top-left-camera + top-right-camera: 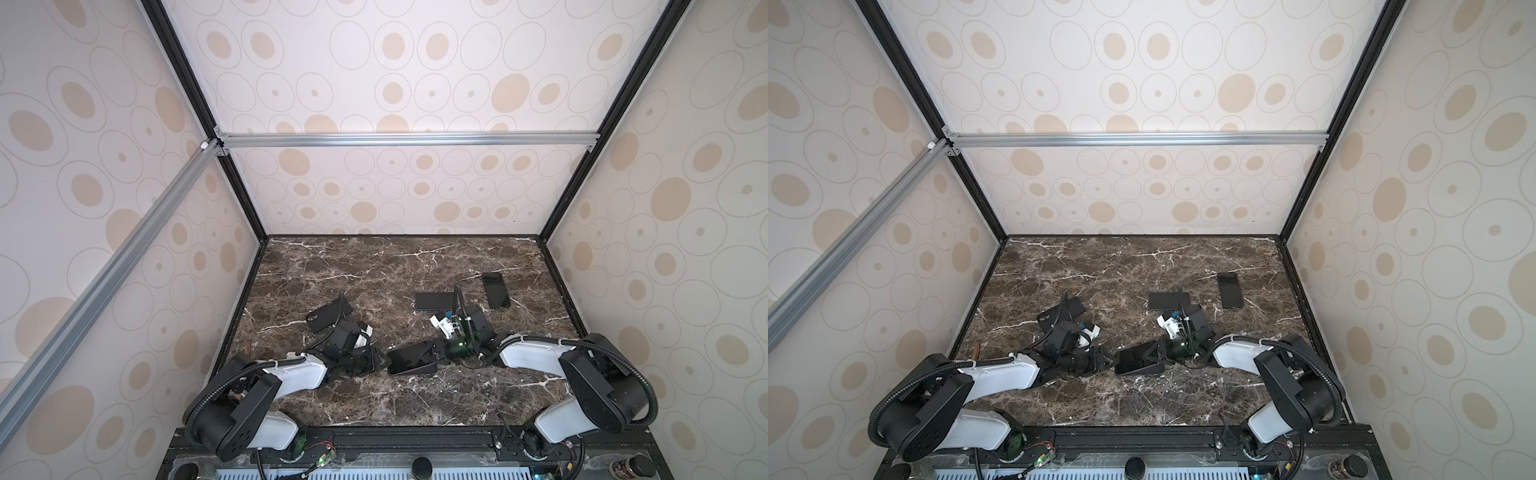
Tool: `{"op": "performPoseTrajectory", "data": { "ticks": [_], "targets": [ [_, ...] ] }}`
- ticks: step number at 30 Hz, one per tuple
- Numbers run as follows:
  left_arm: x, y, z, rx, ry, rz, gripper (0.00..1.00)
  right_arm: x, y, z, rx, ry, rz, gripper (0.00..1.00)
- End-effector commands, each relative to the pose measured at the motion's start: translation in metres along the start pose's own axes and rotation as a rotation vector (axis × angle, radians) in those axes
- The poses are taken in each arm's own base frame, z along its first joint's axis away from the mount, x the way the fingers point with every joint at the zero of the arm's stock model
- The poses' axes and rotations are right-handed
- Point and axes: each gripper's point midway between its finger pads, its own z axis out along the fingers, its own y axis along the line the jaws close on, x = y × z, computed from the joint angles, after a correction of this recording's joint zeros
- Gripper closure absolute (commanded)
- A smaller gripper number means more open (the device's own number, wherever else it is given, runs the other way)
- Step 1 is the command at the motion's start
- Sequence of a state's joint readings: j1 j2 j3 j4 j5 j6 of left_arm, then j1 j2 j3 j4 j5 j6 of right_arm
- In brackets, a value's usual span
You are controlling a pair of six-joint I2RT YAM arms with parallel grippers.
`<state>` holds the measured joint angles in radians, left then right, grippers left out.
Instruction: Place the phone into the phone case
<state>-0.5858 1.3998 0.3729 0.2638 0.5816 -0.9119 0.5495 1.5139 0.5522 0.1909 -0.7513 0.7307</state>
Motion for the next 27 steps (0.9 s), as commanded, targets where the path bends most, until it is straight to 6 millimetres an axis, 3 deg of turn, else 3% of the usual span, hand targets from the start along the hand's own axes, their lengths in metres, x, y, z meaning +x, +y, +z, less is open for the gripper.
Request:
{"op": "performPoseTrajectory", "data": {
  "ticks": [1,5,9,14,20,27],
  "targets": [
    [0.024,0.01,0.012,-0.001,0.076,-0.078,0.62,0.04,-0.081,0.0,0.293,0.052,0.195,1.0],
    [0.029,-0.002,0.02,0.054,0.106,-0.093,0.64,0.045,-0.087,0.003,0.301,0.078,0.221,1.0],
    [0.032,0.002,0.022,0.023,0.106,-0.088,0.64,0.047,-0.087,0.007,0.282,0.089,0.231,1.0],
    [0.028,0.03,0.019,-0.144,0.07,-0.05,0.63,0.049,-0.085,0.006,0.282,0.108,0.228,0.98],
    [0.032,0.068,0.015,-0.346,0.102,-0.008,0.65,0.044,-0.081,-0.005,0.347,0.109,0.212,0.84],
    [0.039,0.089,0.008,-0.457,0.128,0.025,0.66,0.026,-0.06,-0.015,0.355,0.077,0.175,0.68]
  ]
}}
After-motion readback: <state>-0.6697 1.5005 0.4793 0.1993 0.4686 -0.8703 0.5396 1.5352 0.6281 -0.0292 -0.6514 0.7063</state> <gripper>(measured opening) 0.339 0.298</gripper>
